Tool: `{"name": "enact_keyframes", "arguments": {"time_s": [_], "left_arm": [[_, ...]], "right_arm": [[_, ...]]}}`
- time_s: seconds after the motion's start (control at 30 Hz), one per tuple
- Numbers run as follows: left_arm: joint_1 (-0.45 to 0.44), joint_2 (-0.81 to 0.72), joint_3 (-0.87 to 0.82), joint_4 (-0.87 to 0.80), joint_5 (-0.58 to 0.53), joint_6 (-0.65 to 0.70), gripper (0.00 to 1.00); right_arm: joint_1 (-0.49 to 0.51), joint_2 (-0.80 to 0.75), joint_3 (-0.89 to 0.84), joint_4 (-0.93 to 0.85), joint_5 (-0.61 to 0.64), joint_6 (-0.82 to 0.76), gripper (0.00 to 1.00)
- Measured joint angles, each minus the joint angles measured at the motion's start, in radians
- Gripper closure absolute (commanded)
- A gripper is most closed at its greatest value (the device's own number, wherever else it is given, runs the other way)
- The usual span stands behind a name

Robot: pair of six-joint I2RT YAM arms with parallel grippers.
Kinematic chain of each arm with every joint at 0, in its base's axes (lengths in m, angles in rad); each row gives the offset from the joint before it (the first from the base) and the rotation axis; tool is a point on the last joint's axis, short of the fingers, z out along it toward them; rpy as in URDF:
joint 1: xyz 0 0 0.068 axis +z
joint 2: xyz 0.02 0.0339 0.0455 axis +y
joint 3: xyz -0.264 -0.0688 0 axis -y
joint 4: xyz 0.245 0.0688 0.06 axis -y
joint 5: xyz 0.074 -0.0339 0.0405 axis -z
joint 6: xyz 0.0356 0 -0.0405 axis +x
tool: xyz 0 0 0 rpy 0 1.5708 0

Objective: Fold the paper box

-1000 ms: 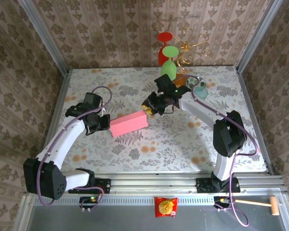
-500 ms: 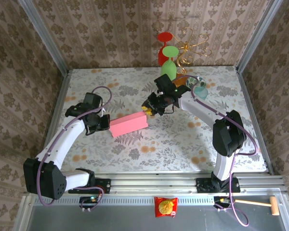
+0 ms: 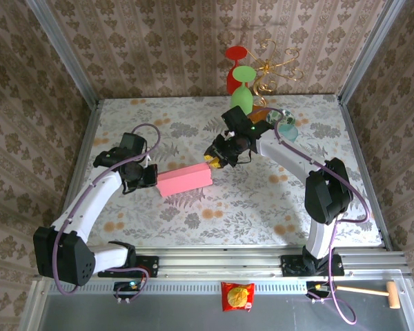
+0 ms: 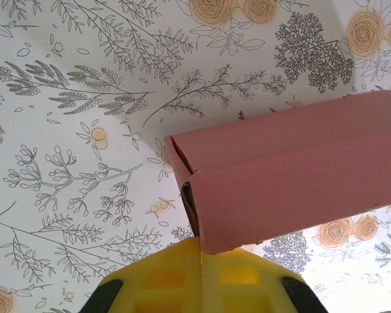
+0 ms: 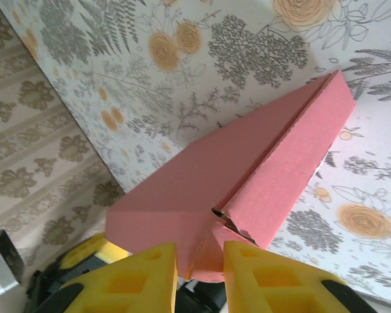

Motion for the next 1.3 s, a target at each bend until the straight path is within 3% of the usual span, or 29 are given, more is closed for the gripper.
{"name": "enact_keyframes", "arguments": {"time_s": [0.17,0.4,0.57,0.77,1.3], "left_arm": [[0.0,0.001,0.002,-0.001,0.007,0.0,1.0],[-0.001,0.011,0.011,-0.008,0.01,0.0,1.0],[-0.007,0.016,0.016,-0.011,0.01,0.0,1.0],[-0.008,0.024,0.024,-0.016,0.01,0.0,1.0],[-0.008,0.031,0.031,-0.023,0.01,0.0,1.0]], "right_arm": [[0.003,0.019,0.075,-0.096,0.049,-0.178,0.68],[0.03,-0.02,0.089,-0.179,0.23,-0.564,0.8],[0.101,-0.077,0.06,-0.221,0.362,-0.781,0.78],[0.13,-0.081,0.059,-0.22,0.393,-0.864,0.78],[0.147,-0.005,0.12,-0.224,0.409,-0.886,0.78]]}}
